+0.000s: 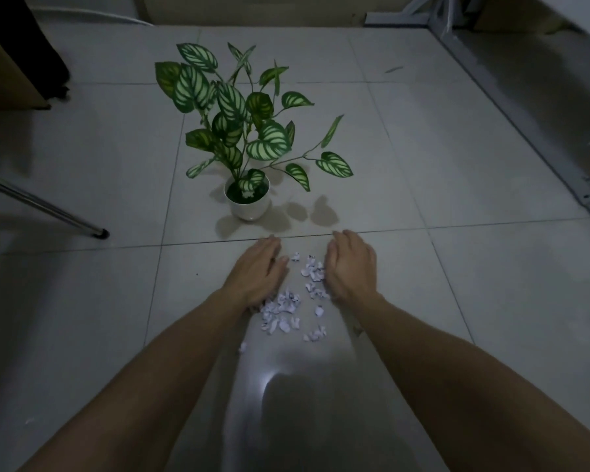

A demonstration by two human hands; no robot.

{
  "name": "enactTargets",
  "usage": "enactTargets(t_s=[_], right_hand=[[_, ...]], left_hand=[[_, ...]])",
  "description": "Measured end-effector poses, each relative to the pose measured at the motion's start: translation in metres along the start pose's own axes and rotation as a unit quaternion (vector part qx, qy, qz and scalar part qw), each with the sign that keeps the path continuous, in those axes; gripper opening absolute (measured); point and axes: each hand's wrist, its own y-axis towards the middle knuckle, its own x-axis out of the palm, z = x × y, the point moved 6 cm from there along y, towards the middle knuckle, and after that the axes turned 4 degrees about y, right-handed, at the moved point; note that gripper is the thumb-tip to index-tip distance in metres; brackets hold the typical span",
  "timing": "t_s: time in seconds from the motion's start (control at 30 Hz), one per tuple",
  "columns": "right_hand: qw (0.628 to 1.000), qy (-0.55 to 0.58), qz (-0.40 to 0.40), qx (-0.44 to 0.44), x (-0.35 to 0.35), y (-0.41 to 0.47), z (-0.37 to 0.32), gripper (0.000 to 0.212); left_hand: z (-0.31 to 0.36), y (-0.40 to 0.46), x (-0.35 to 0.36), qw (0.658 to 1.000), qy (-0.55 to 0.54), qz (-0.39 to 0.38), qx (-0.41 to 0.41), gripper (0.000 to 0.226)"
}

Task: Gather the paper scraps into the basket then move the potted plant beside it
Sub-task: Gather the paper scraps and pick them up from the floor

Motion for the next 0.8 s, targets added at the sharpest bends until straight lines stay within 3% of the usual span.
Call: enactTargets(t_s=[0.13, 0.3, 0.37, 0.5, 0.63, 0.8], right_hand=[[0.988, 0.001, -0.089, 0.129, 0.012, -0.018, 0.040, 0.058], [0.981, 0.061, -0.184, 0.001, 0.033, -0.035, -0.005, 0.055], [0.977, 0.067, -0.201, -0.024, 0.036, -0.042, -0.015, 0.054], [0.997, 0.013, -0.066, 0.042, 0.010, -0.050, 0.010, 0.051], [0.988, -0.006, 0.029, 0.151, -0.007, -0.074, 0.049, 0.053], [0.977, 0.058, 0.006, 0.203, 0.019, -0.100, 0.033, 0.059]], left_hand=[[0.005, -0.003, 0.020, 0.997, 0.014, -0.075, -0.006, 0.071], [0.026, -0.002, 0.039, 0.991, -0.004, -0.135, 0.023, 0.076], [0.030, -0.004, 0.037, 0.992, -0.030, -0.122, 0.021, 0.076], [0.014, -0.016, 0.014, 0.999, -0.011, -0.036, 0.006, 0.072], [-0.013, -0.049, 0.006, 0.999, 0.026, -0.019, -0.018, 0.077], [-0.026, -0.096, 0.008, 0.989, 0.130, -0.001, 0.073, 0.099]])
